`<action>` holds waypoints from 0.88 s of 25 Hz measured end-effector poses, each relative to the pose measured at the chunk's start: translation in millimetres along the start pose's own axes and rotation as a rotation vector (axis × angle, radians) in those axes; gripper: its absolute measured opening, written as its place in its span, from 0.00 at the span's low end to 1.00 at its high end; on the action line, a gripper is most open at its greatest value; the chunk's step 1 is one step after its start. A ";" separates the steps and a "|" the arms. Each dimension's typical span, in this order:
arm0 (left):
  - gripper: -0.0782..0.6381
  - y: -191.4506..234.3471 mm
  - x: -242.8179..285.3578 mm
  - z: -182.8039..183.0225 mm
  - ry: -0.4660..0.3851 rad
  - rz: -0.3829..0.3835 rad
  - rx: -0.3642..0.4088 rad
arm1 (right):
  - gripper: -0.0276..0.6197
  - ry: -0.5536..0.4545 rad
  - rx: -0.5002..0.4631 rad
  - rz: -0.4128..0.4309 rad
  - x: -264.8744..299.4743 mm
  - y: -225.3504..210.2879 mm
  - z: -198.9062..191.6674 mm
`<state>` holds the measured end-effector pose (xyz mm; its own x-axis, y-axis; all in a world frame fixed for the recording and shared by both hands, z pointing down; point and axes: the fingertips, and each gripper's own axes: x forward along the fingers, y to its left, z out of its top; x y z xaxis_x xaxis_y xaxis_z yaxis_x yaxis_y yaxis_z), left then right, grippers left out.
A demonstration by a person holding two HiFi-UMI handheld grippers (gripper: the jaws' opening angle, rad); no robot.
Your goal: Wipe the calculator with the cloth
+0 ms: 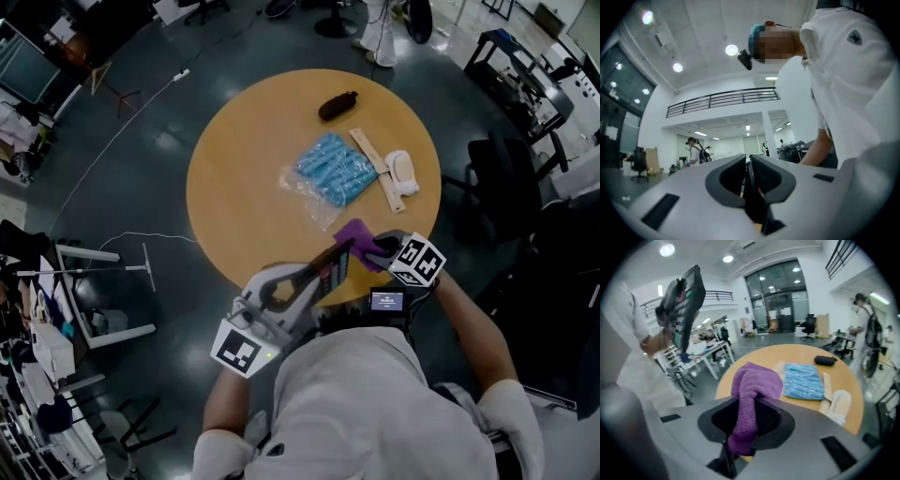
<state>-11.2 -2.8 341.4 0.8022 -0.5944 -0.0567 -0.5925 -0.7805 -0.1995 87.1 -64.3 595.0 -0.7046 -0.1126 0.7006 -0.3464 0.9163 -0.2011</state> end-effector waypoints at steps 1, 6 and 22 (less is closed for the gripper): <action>0.17 5.2 -0.9 -21.4 0.028 0.031 -0.060 | 0.17 0.009 0.016 -0.090 9.2 -14.7 -10.6; 0.17 32.9 -5.0 -103.1 0.029 0.209 -0.320 | 0.17 0.057 0.118 -0.319 55.8 -46.3 -53.5; 0.17 26.9 -24.7 -335.4 0.304 0.428 -0.810 | 0.17 0.153 0.286 -0.508 109.8 -76.4 -111.5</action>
<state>-71.9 -74.0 665.6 0.5201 -0.7956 0.3107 -0.7931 -0.3149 0.5213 105.3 -103.7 763.6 -0.3180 -0.4331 0.8434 -0.7838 0.6205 0.0231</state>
